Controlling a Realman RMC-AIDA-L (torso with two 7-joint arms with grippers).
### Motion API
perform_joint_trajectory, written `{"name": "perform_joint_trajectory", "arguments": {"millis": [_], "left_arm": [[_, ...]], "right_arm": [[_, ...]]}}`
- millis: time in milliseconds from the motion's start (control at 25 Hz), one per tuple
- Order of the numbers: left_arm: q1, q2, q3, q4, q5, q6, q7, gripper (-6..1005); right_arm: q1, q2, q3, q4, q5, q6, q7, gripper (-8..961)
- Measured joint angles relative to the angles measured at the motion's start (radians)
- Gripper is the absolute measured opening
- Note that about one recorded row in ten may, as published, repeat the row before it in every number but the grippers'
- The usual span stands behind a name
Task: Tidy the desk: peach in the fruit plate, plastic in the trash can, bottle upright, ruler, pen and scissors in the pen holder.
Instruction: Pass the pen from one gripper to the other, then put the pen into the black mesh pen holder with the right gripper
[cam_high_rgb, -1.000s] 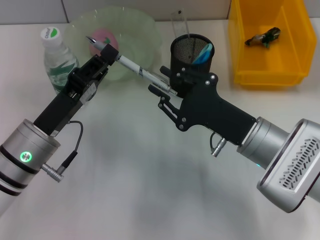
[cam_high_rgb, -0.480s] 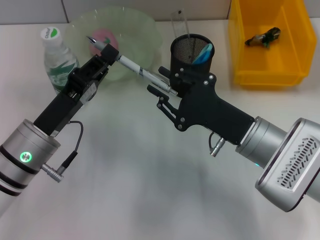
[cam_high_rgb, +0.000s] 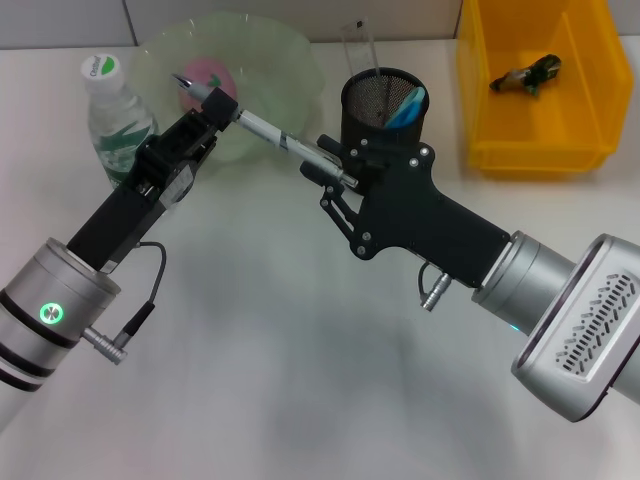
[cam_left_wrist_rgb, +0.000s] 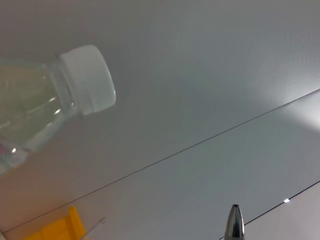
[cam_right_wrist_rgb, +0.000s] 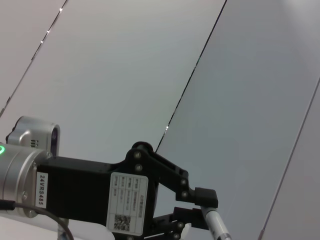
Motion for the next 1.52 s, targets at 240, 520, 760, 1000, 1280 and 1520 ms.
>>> {"name": "perform_joint_trajectory", "arguments": {"millis": [240,520,760,1000,1280,1520], "left_arm": [[-0.002,0.000,0.000,0.001,0.002,0.001,0.000,220],[-0.001,0.000,-0.001,0.004,-0.003,0.006,0.005,224],[-0.001,0.000,-0.013,0.007,-0.002,0.004,0.008,227],[-0.003,0.000,-0.014,0.011,0.002,0.003,0.013,434],[0.001,0.000,-0.015,0.020,-0.004,0.001,0.021,754],[-0.001,0.001,-0.015,0.021,-0.004,-0.005,0.019,832]], "right_arm": [[-0.002,0.000,0.001,0.000,0.000,0.001,0.000,184],[-0.004,0.000,0.001,0.000,0.001,-0.002,0.000,185],[-0.003,0.000,0.001,0.000,0.001,-0.002,0.000,185],[-0.003,0.000,0.003,0.000,0.001,0.001,0.000,186],[-0.003,0.000,0.011,0.000,0.001,0.001,0.000,186],[-0.002,0.000,0.013,0.000,0.001,0.001,0.000,186]]}}
